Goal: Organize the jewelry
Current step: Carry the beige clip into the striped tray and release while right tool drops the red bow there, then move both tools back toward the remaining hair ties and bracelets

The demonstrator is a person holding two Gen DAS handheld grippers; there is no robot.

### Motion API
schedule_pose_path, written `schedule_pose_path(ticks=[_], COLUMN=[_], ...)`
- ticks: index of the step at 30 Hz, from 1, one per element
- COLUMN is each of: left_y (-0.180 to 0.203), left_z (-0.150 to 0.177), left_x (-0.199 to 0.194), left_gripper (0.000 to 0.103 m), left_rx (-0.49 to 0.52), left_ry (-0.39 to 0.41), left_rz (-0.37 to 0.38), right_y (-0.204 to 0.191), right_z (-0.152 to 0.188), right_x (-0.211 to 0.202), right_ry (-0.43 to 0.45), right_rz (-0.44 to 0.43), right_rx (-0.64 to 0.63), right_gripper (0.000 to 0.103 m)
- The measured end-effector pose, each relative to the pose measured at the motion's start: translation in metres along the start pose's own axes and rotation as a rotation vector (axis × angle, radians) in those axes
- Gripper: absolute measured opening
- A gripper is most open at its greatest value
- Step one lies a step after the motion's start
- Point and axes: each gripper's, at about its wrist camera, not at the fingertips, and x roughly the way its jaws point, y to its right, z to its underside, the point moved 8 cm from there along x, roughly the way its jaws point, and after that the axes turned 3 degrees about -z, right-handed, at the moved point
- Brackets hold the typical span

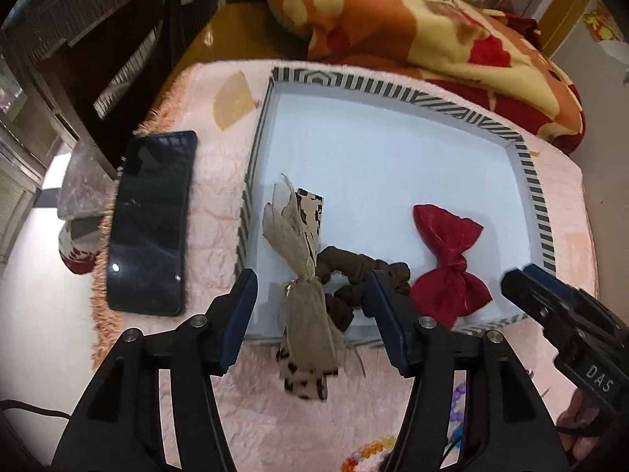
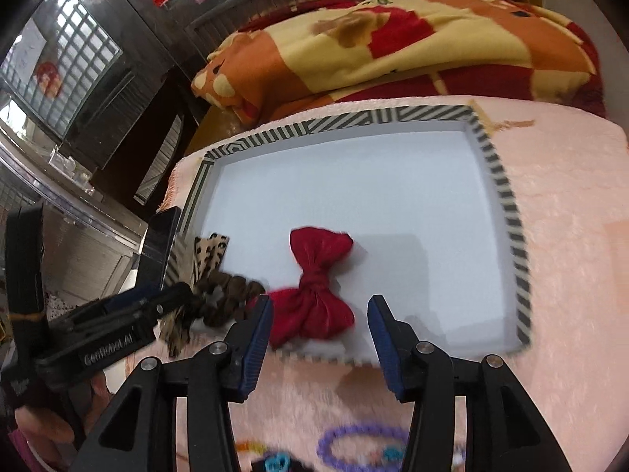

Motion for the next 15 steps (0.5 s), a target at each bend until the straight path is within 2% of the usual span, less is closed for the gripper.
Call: schedule_pose_path(ticks=[6, 15], left_y=[-0.003, -0.001], left_z=[0.017, 0.051], left_x=[-0.022, -0.048], left_gripper=[0.058, 0.058], left_rx=[0.005, 0.005], left_ry=[0.042, 0.075], left_rz=[-0.047, -0.06], right_y=[0.004, 0.001], right_z=[0.029, 0.055], right_x=[-0.025, -0.047], right_ry=[0.007, 0.015], right_rz=[0.014, 0.036], right_rx=[-0.009, -0.05], right_gripper=[0.048, 0.048])
